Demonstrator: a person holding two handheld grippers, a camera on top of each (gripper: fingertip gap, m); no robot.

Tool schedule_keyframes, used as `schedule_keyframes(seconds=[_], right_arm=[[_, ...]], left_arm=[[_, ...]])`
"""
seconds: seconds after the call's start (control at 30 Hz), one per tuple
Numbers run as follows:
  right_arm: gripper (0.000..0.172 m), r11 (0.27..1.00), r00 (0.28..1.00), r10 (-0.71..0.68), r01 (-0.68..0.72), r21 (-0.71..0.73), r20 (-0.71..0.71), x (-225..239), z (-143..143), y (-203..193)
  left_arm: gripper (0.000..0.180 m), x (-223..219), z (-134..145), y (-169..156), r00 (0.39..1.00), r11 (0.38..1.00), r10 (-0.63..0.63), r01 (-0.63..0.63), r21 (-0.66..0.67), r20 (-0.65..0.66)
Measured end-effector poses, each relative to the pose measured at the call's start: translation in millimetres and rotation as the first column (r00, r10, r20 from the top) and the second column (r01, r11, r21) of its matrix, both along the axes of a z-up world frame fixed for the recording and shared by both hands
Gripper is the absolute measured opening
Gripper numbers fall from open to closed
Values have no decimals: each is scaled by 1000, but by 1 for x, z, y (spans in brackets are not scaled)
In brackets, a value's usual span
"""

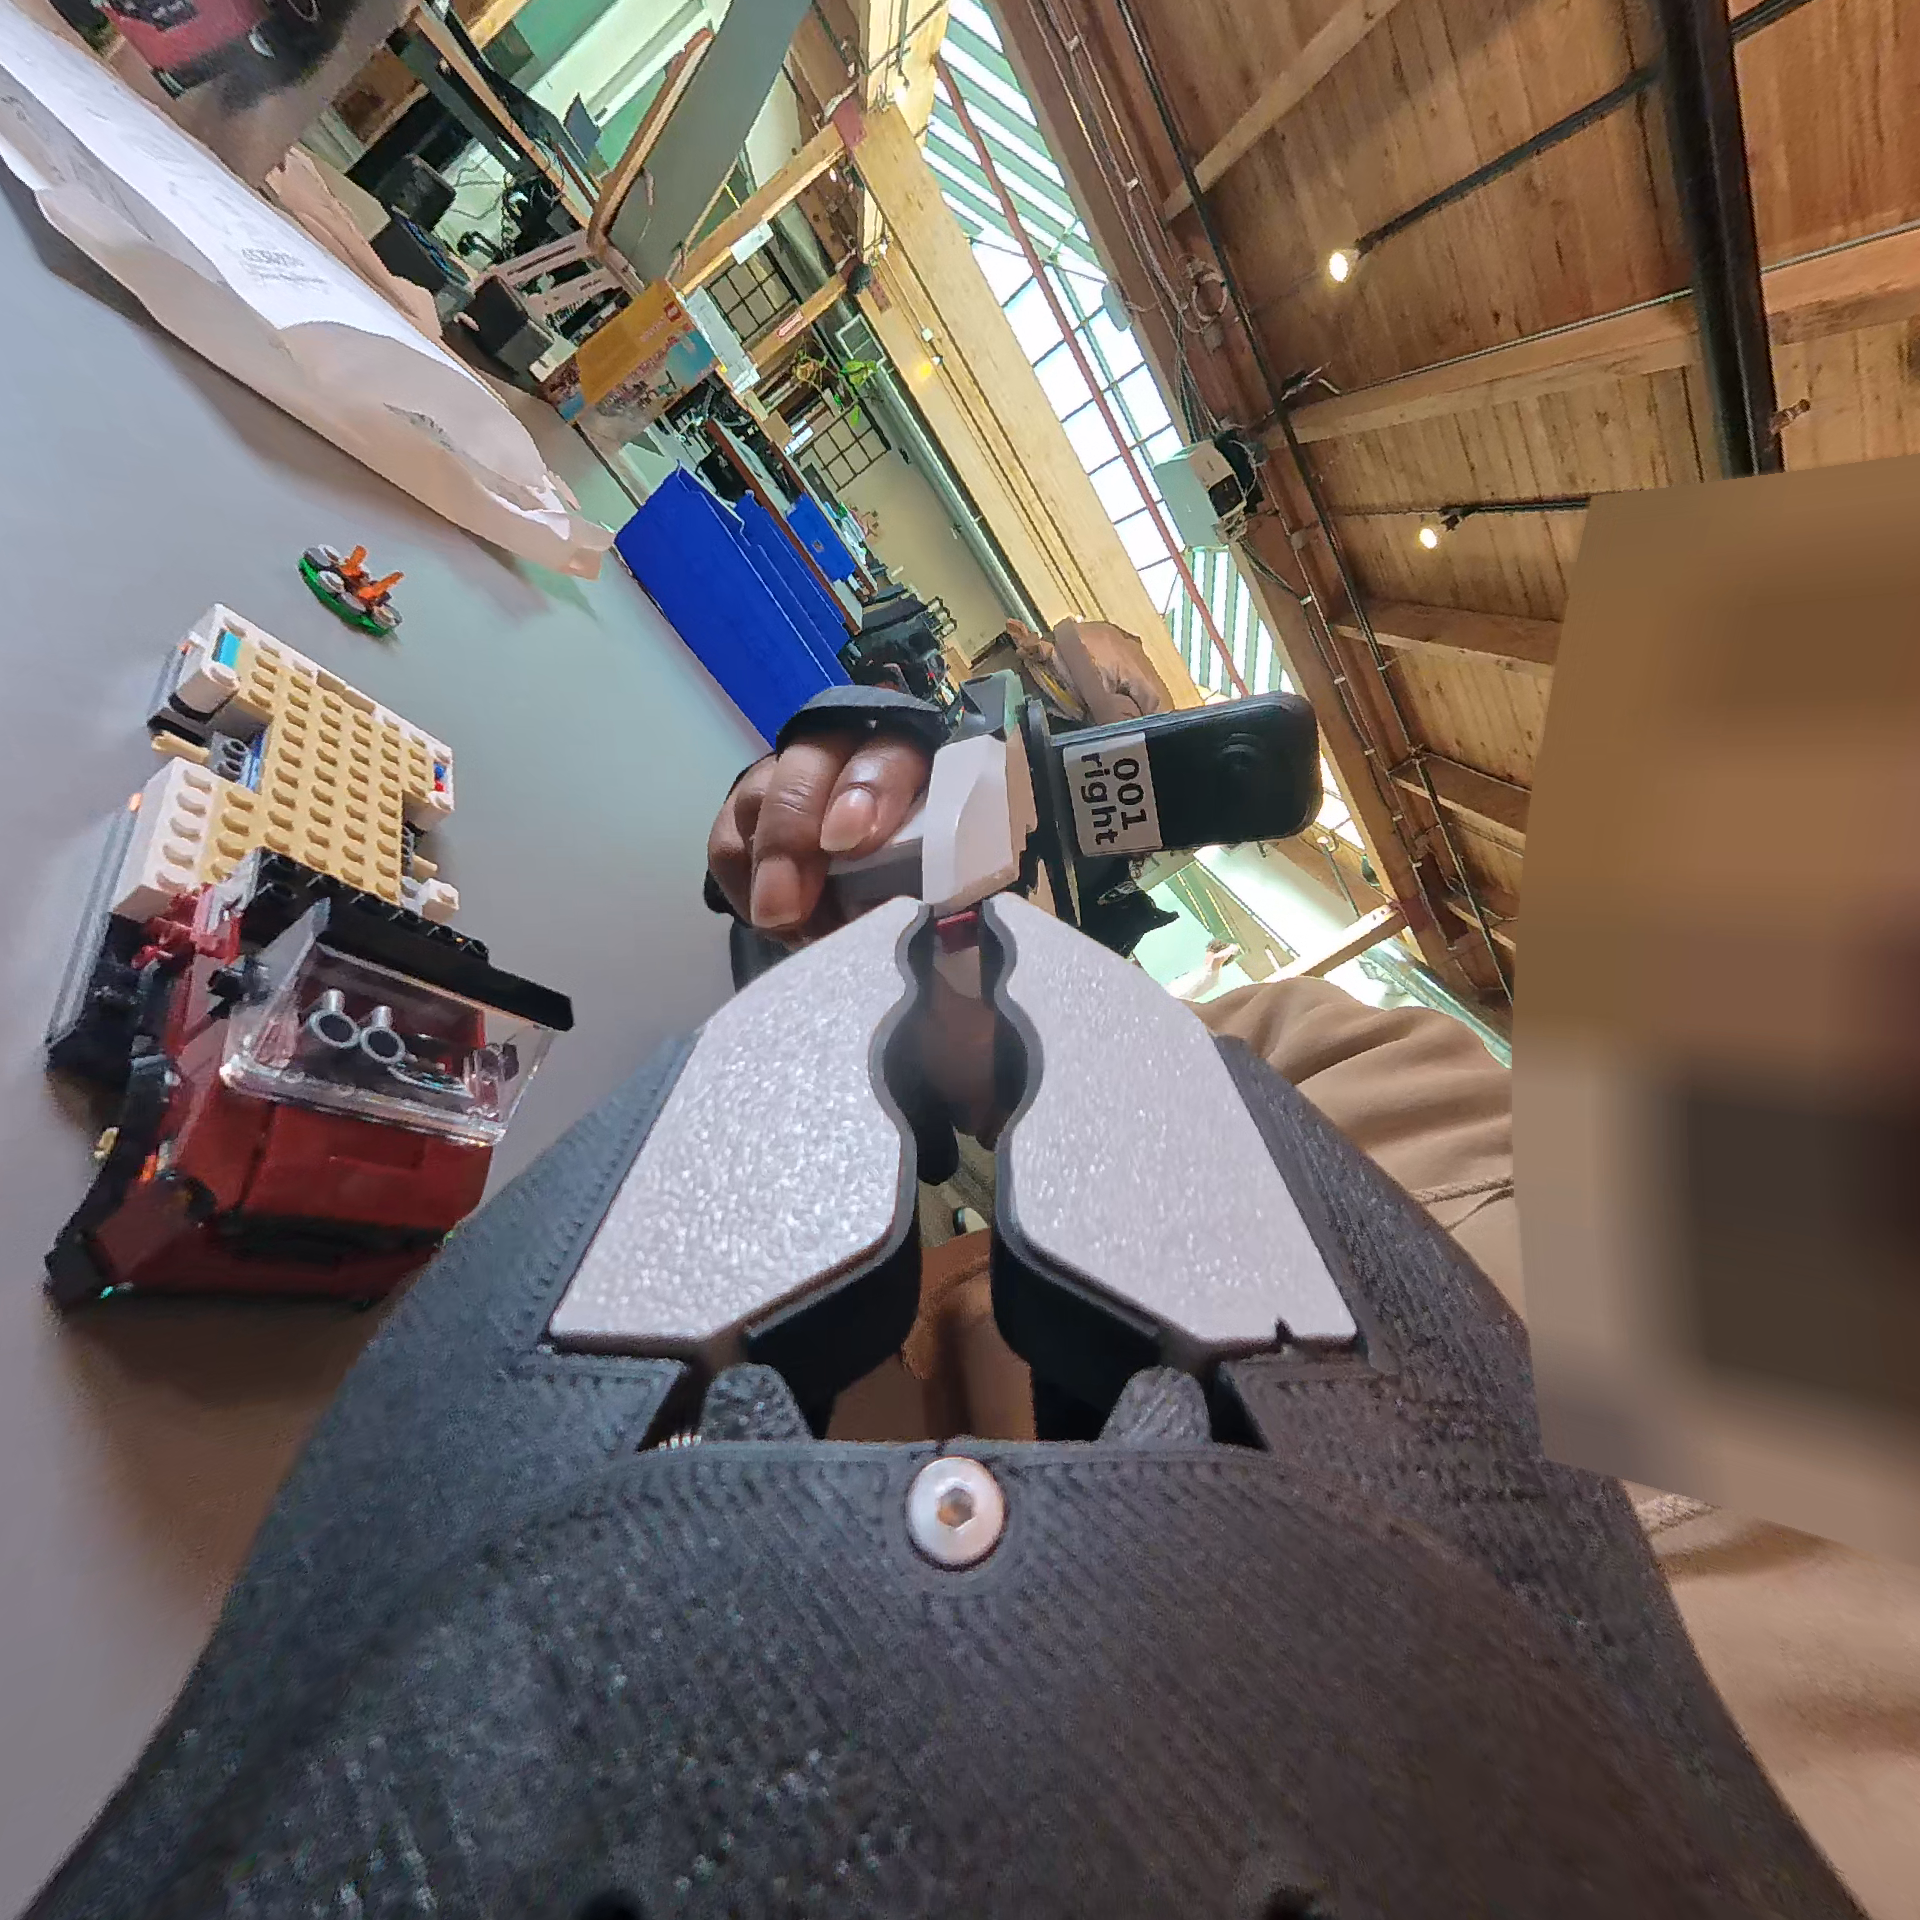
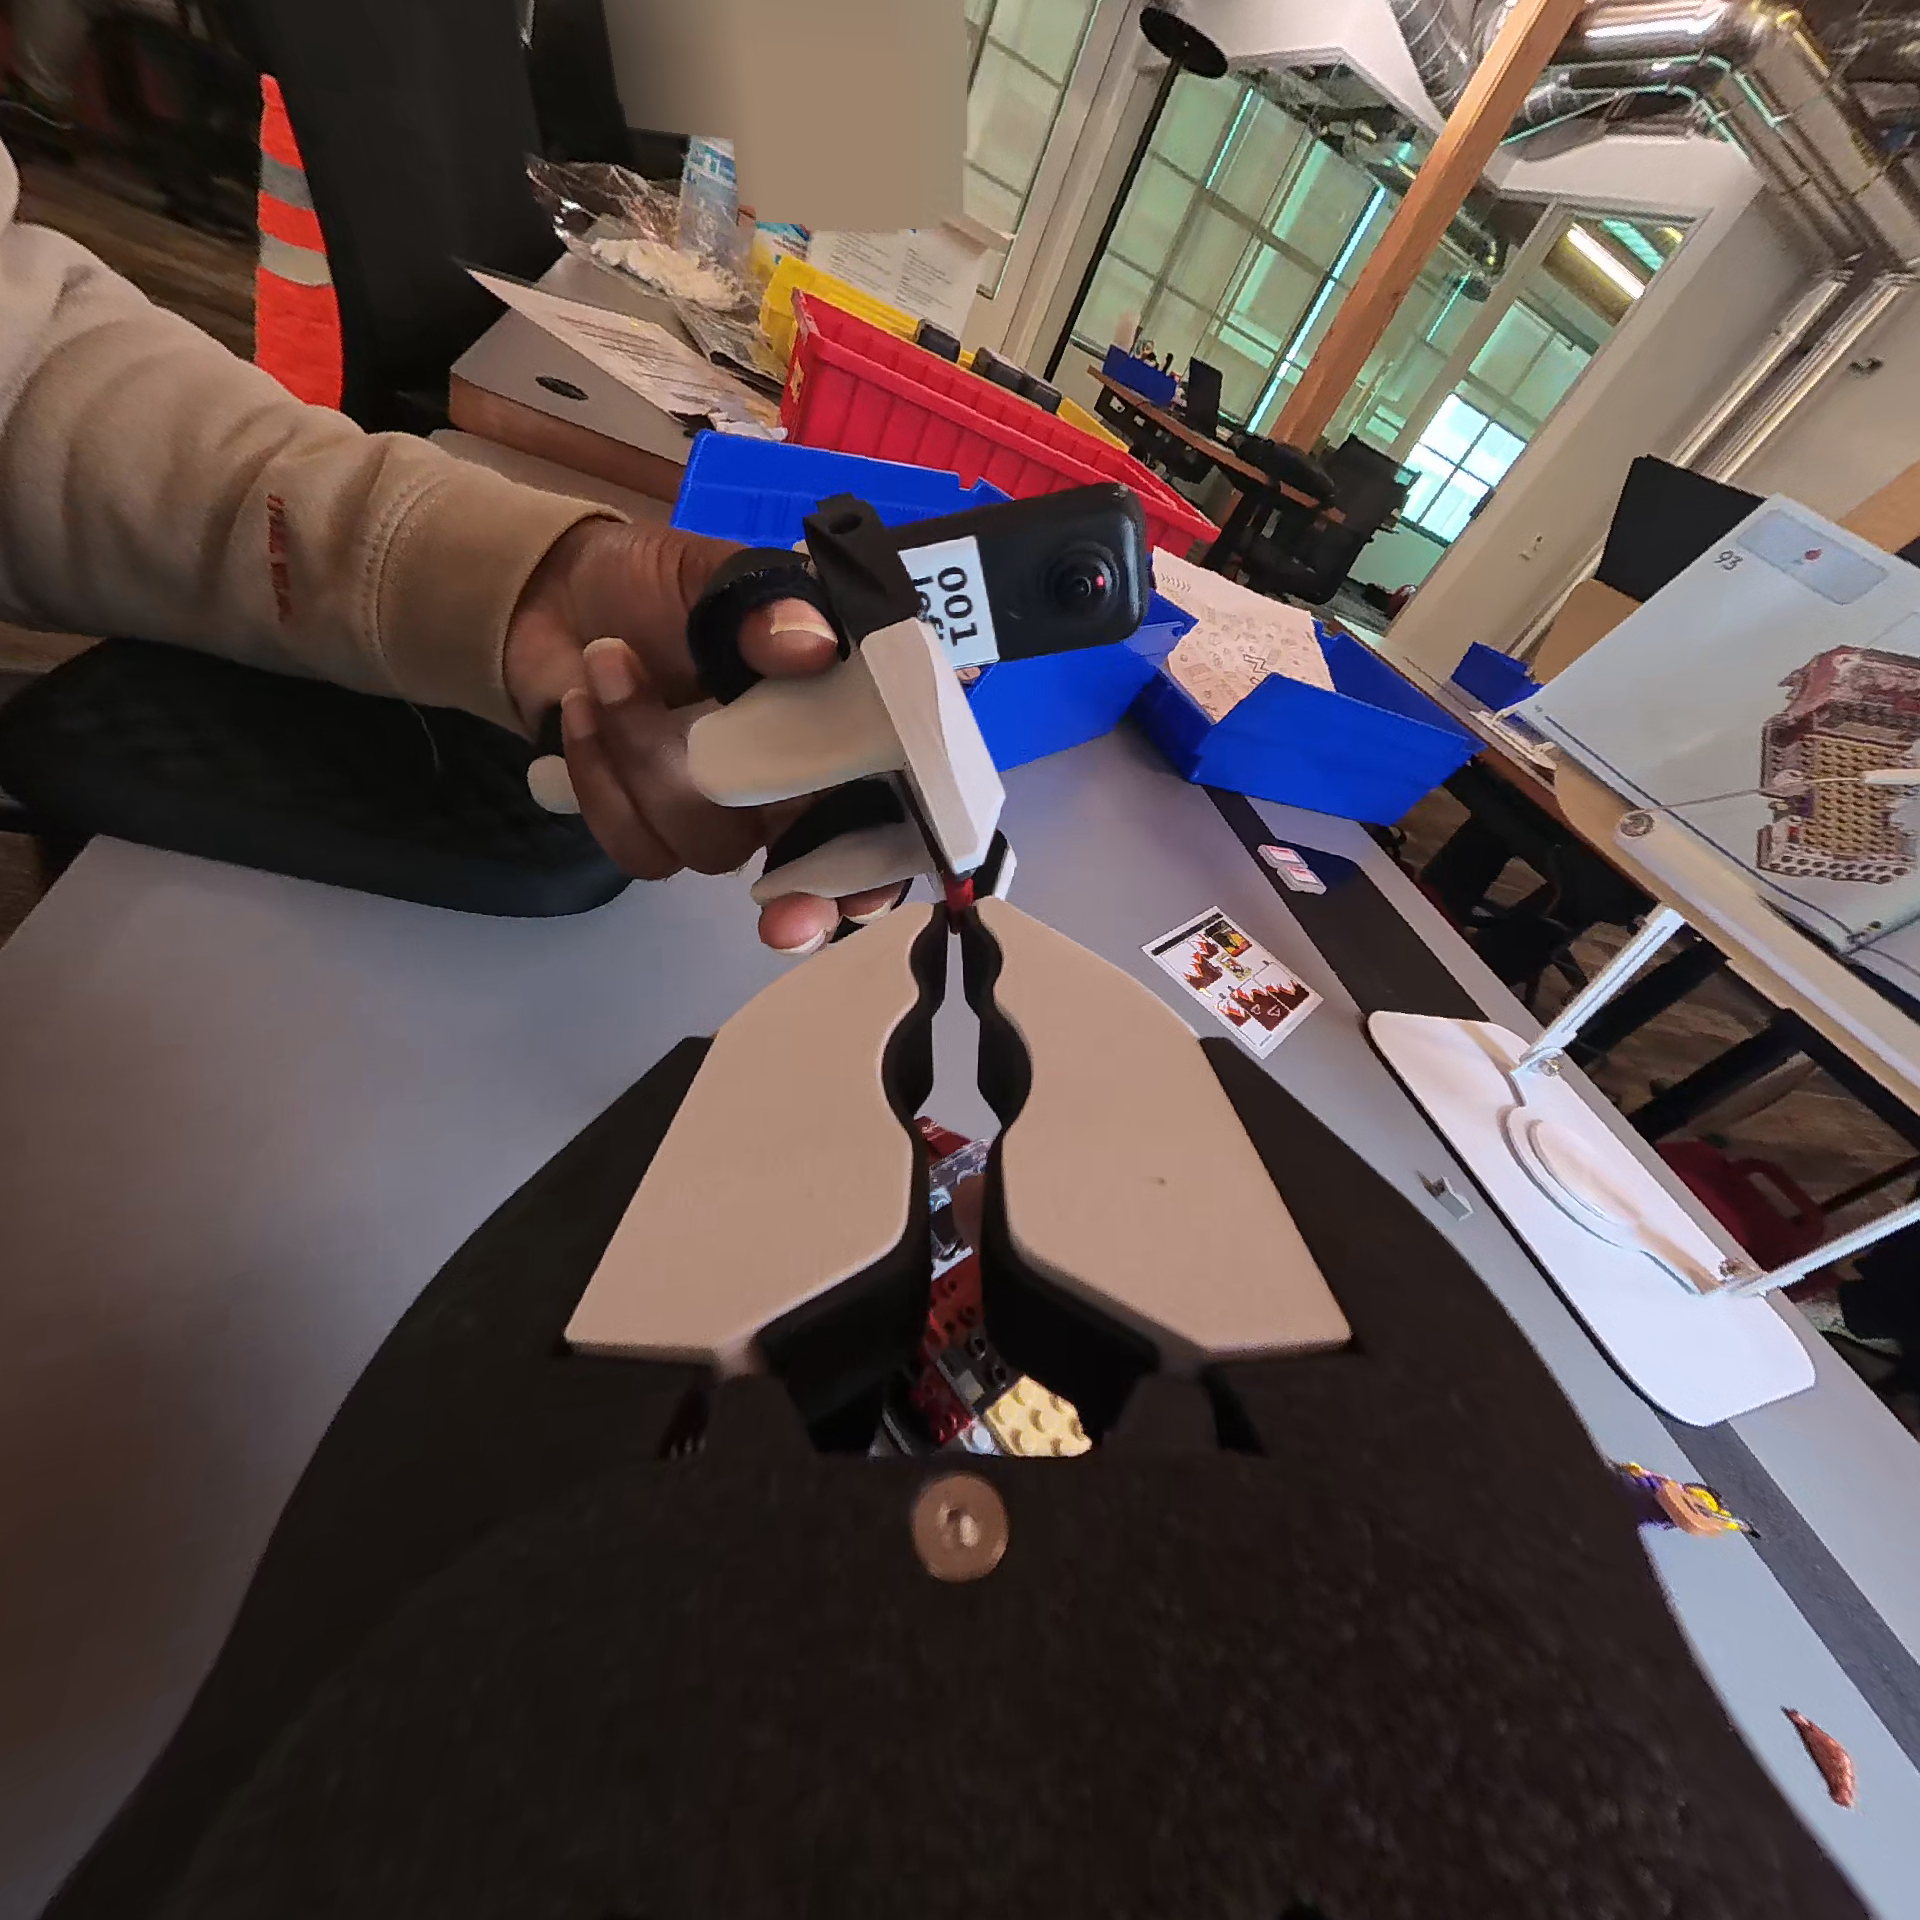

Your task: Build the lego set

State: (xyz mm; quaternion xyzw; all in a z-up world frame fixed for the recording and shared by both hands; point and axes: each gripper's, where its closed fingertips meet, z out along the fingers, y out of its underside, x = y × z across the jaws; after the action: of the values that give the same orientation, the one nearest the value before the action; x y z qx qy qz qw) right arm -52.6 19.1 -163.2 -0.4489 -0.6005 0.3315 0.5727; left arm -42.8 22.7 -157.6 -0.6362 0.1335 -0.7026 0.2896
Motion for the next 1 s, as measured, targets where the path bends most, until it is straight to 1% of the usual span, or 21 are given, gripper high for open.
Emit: schedule_keyframes(seconds=[0.1,0.17,0.23,0.27,0.33,0.4,0.43,0.5,0.57,0.63,0.7,0.83,0.93,1.0], right_arm=[[2,1000,1000,-19,19,-3,-14,0,1,3],[2,999,999,-40,40,13,-32,1,3,6],[2,998,997,-53,54,23,-53,1,6,7],[2,998,997,-57,59,30,-58,1,6,7],[2,996,996,-71,74,57,-62,0,6,8],[2,993,995,-78,84,79,-67,0,6,7],[2,991,993,-90,97,95,-74,0,7,8],[2,985,991,-111,120,122,-81,0,8,10],[2,983,987,-125,136,124,-99,1,11,12],[2,982,986,-130,142,127,-102,1,12,13],[2,976,984,-141,156,149,-108,0,13,13],[2,974,978,-153,173,144,-139,-1,18,13],[3,971,978,-157,179,162,-140,-2,18,10],[3,970,978,-151,175,169,-146,-2,19,8]], left_arm=[[7,-3,2,5,999,998,53,-54,41,12],[14,-6,4,9,996,993,89,-89,79,8],[19,-6,1,10,993,988,111,-106,114,-30],[17,-4,2,9,993,986,110,-104,130,-37],[3,-4,5,7,993,983,116,-110,148,-35],[0,-4,3,10,987,974,147,-132,184,-69],[3,-5,3,10,985,971,156,-139,194,-72],[16,-6,5,9,987,969,148,-132,207,-63],[18,-7,6,9,987,967,152,-136,217,-56],[18,-4,4,9,985,963,153,-130,237,-82],[7,0,7,6,987,959,139,-114,259,-80],[0,-8,8,10,972,937,215,-177,302,-98],[10,-9,11,6,976,939,204,-174,296,-73],[12,-6,12,4,976,934,201,-166,316,-81]])
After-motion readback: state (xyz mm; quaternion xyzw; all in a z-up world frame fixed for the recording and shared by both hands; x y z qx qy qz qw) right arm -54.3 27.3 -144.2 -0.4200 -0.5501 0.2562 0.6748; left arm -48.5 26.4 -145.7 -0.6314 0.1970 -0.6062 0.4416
